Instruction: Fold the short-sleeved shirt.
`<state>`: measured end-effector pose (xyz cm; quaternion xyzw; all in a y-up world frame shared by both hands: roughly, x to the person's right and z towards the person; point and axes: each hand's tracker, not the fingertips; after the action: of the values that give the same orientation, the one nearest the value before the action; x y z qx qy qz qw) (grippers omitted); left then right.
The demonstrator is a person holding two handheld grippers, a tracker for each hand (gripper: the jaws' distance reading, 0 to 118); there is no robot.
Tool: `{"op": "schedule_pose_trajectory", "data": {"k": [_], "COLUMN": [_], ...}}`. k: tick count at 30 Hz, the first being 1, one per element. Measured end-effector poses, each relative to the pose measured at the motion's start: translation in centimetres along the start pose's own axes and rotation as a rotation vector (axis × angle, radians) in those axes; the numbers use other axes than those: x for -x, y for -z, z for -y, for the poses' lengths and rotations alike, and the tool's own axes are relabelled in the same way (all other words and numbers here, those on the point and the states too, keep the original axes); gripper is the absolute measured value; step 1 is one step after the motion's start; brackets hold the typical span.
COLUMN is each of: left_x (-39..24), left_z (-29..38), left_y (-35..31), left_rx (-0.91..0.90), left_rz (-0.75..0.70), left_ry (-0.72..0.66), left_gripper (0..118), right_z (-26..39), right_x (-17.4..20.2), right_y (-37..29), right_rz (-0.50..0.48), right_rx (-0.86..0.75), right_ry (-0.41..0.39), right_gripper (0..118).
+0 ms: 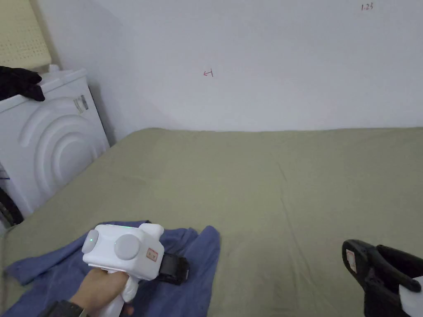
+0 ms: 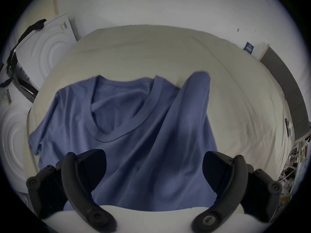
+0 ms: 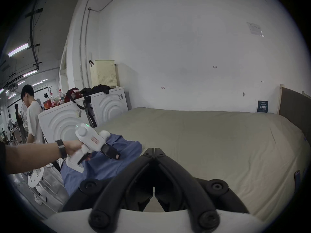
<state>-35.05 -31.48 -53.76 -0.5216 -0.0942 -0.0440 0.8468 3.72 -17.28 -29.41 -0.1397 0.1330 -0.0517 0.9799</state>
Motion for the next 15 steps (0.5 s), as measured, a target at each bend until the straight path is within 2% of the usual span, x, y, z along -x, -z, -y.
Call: {"op": "schedule_pose_trajectory", "data": {"k": [2,3,4,5,6,7,10,15], "left_x": [-0.3,-0.5,-0.7,-0.8,-1.0,-1.4,-1.9,-6.3], "left_z": [0.5,0.7,0.9,0.9,0.9,0.9,-0.2,-4.0], "left_y": [1.6,2.1,1.8,1.6,1.1,0.8,0.1,-4.2], "left_rx": [0.025,0.034,-0.001,-0.029,-0.073,-0.112,-0.066,-0.149], "left_rz": [-0.005,-0.008,-0.028,0.002,0.062,0.032,0.008,0.049], "left_ry": [0.002,0.001,-0.009,-0.052,-0.084,-0.068,-0.013,0.047], "left_gripper": [115,107,78,27,7,7,7,7], "right_z": [-0.1,-0.1,-0.1,0.0,0.2,0.3,0.4,0.0], "right_x": [-0.2,-0.2,-0.1,0.0,-0.2,-0.4,-1.2,-4.3], "right_y": [-0.5,-0.7,-0.8,-1.0,-1.3,-1.7,-3.3,-6.8], "right_rz": [-0.028,-0.028,-0.026,-0.023,-0.021,-0.024,-0.009,0.088], "right_rx": [-0.014,-0.013,-0.013,-0.013,-0.015,-0.015,-0.019,-0.042], "right_ry": [-0.004,-0.004,-0.003,-0.01,-0.012,-0.011,0.001,0.007], "right_gripper": [1,1,1,1,1,1,1,1]}}
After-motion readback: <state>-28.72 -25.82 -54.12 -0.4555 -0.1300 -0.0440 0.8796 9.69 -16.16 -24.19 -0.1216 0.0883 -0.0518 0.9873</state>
